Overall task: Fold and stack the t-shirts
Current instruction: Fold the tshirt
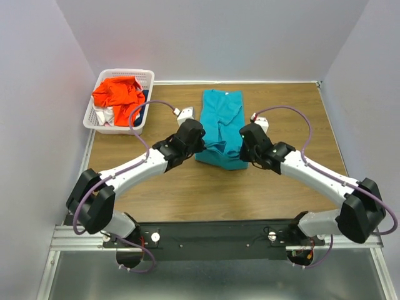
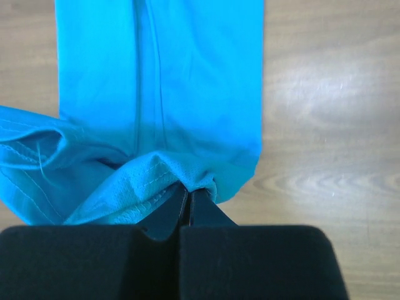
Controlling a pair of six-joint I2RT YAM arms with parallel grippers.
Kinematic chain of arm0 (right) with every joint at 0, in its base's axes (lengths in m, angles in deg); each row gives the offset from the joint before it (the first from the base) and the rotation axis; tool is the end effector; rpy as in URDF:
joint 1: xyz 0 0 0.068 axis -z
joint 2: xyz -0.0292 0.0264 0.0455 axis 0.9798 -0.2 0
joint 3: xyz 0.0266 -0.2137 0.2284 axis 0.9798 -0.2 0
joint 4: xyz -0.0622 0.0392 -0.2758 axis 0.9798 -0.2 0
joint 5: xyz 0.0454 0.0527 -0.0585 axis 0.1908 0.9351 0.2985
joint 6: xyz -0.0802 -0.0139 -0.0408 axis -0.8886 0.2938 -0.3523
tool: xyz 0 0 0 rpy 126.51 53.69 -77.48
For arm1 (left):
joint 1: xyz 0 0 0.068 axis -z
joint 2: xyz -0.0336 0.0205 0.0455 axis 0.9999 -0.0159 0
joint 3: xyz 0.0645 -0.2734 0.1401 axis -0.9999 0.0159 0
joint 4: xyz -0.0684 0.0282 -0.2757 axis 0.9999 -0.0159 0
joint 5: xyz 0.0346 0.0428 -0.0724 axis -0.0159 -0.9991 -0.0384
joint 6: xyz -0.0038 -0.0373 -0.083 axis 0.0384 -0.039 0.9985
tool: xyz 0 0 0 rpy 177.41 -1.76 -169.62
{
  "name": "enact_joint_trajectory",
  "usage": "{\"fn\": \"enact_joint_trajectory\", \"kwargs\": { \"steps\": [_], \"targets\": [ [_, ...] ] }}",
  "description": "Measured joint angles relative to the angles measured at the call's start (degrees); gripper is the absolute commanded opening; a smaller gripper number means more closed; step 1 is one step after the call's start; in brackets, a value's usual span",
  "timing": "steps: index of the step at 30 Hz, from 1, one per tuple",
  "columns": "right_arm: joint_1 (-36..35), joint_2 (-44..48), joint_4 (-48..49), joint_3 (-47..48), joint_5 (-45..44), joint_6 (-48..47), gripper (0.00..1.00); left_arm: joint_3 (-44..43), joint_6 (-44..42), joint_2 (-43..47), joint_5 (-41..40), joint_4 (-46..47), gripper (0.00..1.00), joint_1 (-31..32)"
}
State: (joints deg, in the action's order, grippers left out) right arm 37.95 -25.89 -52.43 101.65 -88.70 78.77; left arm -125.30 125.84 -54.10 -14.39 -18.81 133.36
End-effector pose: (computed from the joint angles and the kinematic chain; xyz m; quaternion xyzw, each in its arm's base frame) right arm 0.2526 0.1785 0.2514 0.0407 0.9240 0.0881 0.3700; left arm 0.2795 -0.2398 0.2649 -0.0876 0.8774 -0.2348 0.4091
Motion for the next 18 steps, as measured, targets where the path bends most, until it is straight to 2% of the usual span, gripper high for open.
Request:
{"fn": "enact_joint_trajectory", "kwargs": {
  "steps": [8,18],
  "targets": [
    [6.27,-7.69,3.1,7.54,0.35,-3.61,0.01,-8.09,-5.86,-7.19,1.44,0.9,0.0,-6.78],
    [12.17,-16.61,6.01,14.36,6.49,-8.07,0.01,-16.26,-11.72,-15.5,5.33,1.44,0.0,-11.02]
  ]
}}
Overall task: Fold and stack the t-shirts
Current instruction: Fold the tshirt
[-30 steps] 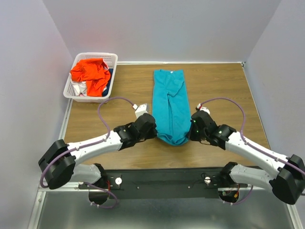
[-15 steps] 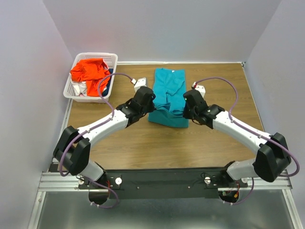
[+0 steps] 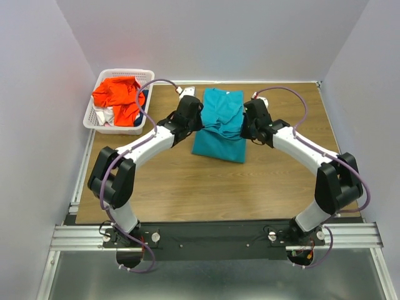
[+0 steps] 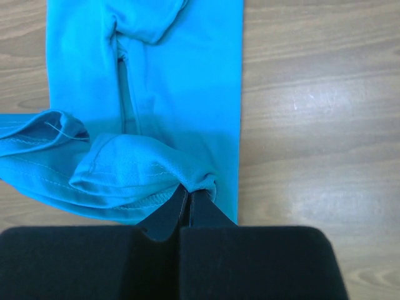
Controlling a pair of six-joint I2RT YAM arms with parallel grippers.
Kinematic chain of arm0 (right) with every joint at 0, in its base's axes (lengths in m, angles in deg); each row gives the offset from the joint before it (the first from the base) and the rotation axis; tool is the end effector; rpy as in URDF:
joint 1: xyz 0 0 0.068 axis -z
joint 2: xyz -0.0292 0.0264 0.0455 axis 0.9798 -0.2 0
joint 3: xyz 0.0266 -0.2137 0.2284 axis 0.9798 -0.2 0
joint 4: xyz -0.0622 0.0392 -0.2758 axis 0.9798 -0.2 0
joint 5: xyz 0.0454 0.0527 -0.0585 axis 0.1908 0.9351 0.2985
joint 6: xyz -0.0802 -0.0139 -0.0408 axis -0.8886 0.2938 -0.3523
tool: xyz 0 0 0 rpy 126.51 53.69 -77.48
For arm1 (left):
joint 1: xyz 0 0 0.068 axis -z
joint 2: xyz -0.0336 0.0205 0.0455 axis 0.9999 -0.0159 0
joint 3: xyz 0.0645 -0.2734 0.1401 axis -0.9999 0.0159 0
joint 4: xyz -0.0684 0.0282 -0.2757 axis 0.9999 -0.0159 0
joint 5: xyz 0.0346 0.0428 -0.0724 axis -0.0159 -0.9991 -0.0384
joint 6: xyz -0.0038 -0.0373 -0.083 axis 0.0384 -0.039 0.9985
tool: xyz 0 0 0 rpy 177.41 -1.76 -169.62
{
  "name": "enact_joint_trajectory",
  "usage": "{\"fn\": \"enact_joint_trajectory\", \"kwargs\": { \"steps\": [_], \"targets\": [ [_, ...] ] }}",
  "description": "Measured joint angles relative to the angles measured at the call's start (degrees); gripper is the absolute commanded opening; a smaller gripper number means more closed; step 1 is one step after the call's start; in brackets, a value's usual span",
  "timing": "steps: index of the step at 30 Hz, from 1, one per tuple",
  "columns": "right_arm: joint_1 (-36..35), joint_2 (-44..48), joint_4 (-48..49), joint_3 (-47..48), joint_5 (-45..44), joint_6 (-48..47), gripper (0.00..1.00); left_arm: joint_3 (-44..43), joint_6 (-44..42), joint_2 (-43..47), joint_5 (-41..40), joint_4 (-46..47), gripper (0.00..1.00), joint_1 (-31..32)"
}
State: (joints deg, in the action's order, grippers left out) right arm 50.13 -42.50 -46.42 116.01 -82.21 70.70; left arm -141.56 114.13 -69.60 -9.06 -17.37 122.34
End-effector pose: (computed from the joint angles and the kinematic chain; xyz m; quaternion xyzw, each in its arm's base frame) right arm 0.3640 0.1740 0.2571 0.0580 0.9182 0.0850 0.3825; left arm 0.3899 -0.2365 0.2737 -0.0627 0.8744 -0.1952 0.4398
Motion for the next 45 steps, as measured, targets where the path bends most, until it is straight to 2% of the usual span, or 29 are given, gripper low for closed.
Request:
{"fn": "enact_joint_trajectory", "kwargs": {
  "steps": [22,25,27,28,31,32,33,34,35,36,38,41,45],
  "targets": [
    [5.97,-16.81,2.51,8.66,8.28,-1.88,0.01,-10.54,-4.76,-16.22,7.89,0.17,0.0,-5.92],
    [6.6,-18.82,2.6,9.84,8.9,-1.86,0.03,-11.5,-5.18,-17.57,8.59,0.09,0.0,-6.21],
    [7.04,-20.35,2.64,10.75,9.31,-1.79,0.1,-12.33,-5.4,-18.51,9.01,0.09,0.15,-6.29],
    [7.19,-20.87,2.62,11.06,9.49,-1.86,0.11,-12.81,-5.6,-19.04,9.25,0.02,0.35,-6.38],
    [7.8,-22.47,2.58,12.13,10.23,-1.7,0.22,-13.66,-5.86,-20.0,9.64,-0.17,0.63,-6.62],
    [7.91,-22.88,2.58,12.48,10.45,-1.68,0.28,-13.9,-5.97,-20.13,9.79,-0.42,0.83,-6.69],
    [8.11,-23.15,2.6,12.79,10.64,-1.73,0.55,-13.99,-6.1,-20.15,9.88,-0.52,0.98,-6.82],
    [8.11,-23.19,2.54,12.92,10.78,-1.79,0.65,-14.01,-6.32,-20.15,9.94,-0.59,0.98,-6.91],
    [8.15,-23.15,2.56,13.16,11.02,-1.57,0.69,-14.03,-6.14,-20.02,9.97,-0.66,0.98,-6.97],
    [8.2,-23.08,2.62,13.4,11.28,-1.97,0.83,-14.03,-6.14,-19.96,9.99,-0.85,0.98,-7.02],
    [8.24,-22.32,2.69,13.44,11.87,-2.29,1.0,-13.33,-5.84,-19.06,9.79,-0.9,0.98,-7.06],
    [8.24,-19.78,2.95,12.39,13.09,-2.4,1.0,-9.11,-5.27,-14.82,9.14,-0.85,0.98,-7.06],
    [7.87,-13.22,3.1,8.96,16.0,-2.54,1.0,-1.03,-3.91,-4.55,8.11,-0.31,0.98,-7.06]
  ]
}}
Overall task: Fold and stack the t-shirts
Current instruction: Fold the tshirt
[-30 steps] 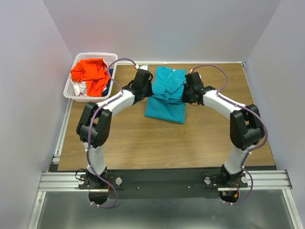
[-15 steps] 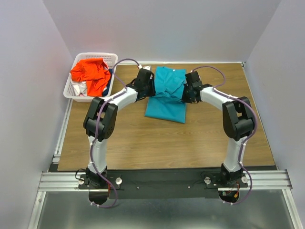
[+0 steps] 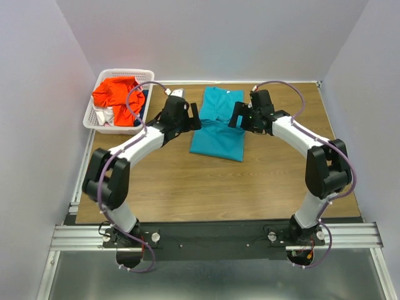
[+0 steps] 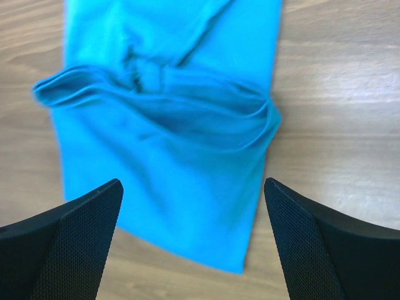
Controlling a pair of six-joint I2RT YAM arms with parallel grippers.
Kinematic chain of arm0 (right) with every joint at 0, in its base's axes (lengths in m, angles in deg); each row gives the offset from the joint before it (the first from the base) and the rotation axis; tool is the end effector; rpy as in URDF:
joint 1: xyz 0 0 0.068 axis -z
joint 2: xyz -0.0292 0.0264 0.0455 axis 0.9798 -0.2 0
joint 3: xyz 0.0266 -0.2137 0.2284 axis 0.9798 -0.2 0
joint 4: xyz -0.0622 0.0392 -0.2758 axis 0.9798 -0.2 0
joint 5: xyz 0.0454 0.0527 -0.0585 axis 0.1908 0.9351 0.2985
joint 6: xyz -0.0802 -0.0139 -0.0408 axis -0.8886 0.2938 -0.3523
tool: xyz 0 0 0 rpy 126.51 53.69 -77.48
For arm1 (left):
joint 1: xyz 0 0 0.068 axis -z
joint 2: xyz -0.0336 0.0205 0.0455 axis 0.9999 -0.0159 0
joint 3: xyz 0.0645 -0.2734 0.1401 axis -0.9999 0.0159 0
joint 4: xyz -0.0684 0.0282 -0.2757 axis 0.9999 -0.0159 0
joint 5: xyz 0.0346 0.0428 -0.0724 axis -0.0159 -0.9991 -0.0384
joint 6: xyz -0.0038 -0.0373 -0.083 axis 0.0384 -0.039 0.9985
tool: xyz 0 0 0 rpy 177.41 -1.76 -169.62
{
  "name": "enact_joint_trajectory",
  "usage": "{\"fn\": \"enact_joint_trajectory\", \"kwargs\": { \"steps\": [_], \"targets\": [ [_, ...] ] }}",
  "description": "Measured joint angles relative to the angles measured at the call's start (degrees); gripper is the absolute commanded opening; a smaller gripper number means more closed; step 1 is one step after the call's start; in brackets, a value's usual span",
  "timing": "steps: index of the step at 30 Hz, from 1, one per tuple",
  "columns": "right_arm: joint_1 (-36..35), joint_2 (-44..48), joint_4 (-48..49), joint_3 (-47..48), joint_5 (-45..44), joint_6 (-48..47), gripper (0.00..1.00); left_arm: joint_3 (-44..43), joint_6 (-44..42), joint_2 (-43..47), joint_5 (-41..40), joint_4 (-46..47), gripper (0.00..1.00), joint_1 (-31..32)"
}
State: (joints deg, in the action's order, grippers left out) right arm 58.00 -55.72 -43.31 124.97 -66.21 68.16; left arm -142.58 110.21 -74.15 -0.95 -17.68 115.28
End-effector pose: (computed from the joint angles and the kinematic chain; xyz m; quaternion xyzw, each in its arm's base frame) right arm 0.4370 0.1662 0.2242 0.0488 0.9280 0.1652 0.3303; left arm 0.4245 -0.2037 0.2440 -0.0532 0.8933 -0.1930 0.4025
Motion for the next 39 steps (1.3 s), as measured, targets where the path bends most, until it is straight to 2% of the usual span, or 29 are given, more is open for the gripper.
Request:
{"fn": "enact_joint_trajectory", "kwargs": {
  "steps": [6,13,21,28,33,39],
  "targets": [
    [-4.52,2.95,1.01,-2.45,3.32,-0.2,1.0,15.1,2.84,15.02,-1.81,2.67,0.98,0.0],
    [-7.04,-4.85,0.94,0.07,4.98,-0.24,1.0,26.45,5.22,23.3,-2.86,2.8,0.98,0.0],
    [-6.56,-21.99,1.2,20.06,0.61,-3.41,1.0,28.79,5.57,24.39,-3.26,2.82,0.98,0.0],
    [-6.43,-27.82,1.14,30.58,-4.98,-7.48,1.0,28.79,5.7,24.37,-3.23,2.91,0.98,0.0],
    [-6.25,-26.56,1.14,30.95,-5.49,-9.33,1.0,28.79,6.08,24.3,-3.21,2.99,0.98,0.0],
    [-6.21,-17.22,1.11,21.68,-5.55,-9.92,1.0,29.7,6.56,24.04,-2.8,3.87,0.98,0.0]
  ]
}}
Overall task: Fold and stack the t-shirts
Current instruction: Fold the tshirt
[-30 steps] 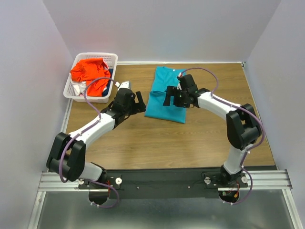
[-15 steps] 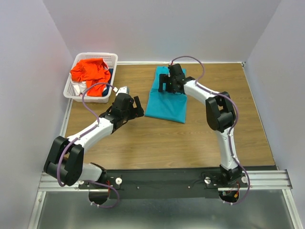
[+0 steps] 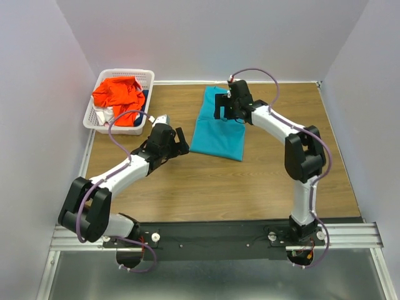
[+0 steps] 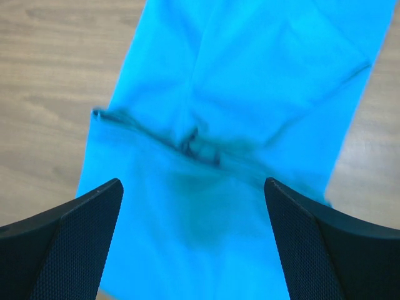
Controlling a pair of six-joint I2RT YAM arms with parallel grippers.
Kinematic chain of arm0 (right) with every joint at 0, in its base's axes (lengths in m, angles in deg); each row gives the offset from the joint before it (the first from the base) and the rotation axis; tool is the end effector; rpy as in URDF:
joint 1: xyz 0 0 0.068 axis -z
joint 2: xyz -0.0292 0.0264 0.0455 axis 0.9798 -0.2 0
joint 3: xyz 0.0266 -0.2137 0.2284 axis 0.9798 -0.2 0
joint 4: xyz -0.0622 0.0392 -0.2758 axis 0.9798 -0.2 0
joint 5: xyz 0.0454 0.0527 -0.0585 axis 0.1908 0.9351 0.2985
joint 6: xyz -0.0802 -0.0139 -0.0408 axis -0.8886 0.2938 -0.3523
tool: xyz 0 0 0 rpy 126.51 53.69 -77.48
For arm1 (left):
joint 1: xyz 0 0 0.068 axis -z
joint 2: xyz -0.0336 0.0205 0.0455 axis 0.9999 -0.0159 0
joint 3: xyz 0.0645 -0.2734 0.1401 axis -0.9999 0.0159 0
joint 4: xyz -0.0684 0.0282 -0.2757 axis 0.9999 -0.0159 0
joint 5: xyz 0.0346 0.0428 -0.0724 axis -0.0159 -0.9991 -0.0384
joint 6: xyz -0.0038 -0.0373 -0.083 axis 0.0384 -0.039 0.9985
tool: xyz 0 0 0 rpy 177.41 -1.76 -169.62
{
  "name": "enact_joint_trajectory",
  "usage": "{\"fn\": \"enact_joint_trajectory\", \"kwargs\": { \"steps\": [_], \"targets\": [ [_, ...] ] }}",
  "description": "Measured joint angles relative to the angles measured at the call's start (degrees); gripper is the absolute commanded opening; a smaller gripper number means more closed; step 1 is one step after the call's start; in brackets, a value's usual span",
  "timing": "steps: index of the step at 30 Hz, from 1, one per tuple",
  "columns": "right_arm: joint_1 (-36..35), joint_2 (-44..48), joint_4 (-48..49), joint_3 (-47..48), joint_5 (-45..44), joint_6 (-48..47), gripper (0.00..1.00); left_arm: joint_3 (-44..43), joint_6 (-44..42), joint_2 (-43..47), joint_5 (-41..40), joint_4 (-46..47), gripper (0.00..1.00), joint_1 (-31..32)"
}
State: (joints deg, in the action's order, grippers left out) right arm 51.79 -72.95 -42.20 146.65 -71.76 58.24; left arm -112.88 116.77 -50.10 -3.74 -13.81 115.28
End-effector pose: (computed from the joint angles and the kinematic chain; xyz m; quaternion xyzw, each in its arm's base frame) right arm 0.5094 0.2504 0.2209 -0.0612 0.9081 0.1300 0.3935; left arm 0.3009 -0.1385 0.2130 -0.1149 0.8936 -0.1893 0.3904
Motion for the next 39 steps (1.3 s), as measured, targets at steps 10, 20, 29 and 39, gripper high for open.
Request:
{"fn": "enact_joint_trajectory", "kwargs": {
  "steps": [10,20,29,39],
  "targets": [
    [0.02,20.28,1.25,-28.15,0.26,8.35,1.0,-0.35,0.02,-6.49,2.38,3.39,0.9,0.0],
    [0.02,33.48,-0.04,-45.92,0.52,13.64,1.0,-7.96,-0.39,-18.75,6.49,6.86,0.61,0.0],
    [0.02,33.81,0.11,-46.05,-0.61,14.99,1.0,-8.44,-0.42,-21.94,7.82,7.91,0.51,0.0],
    [0.02,32.72,0.13,-46.05,-0.35,14.51,1.0,-9.16,-0.7,-24.74,9.46,10.36,0.0,-0.04]
  ]
}}
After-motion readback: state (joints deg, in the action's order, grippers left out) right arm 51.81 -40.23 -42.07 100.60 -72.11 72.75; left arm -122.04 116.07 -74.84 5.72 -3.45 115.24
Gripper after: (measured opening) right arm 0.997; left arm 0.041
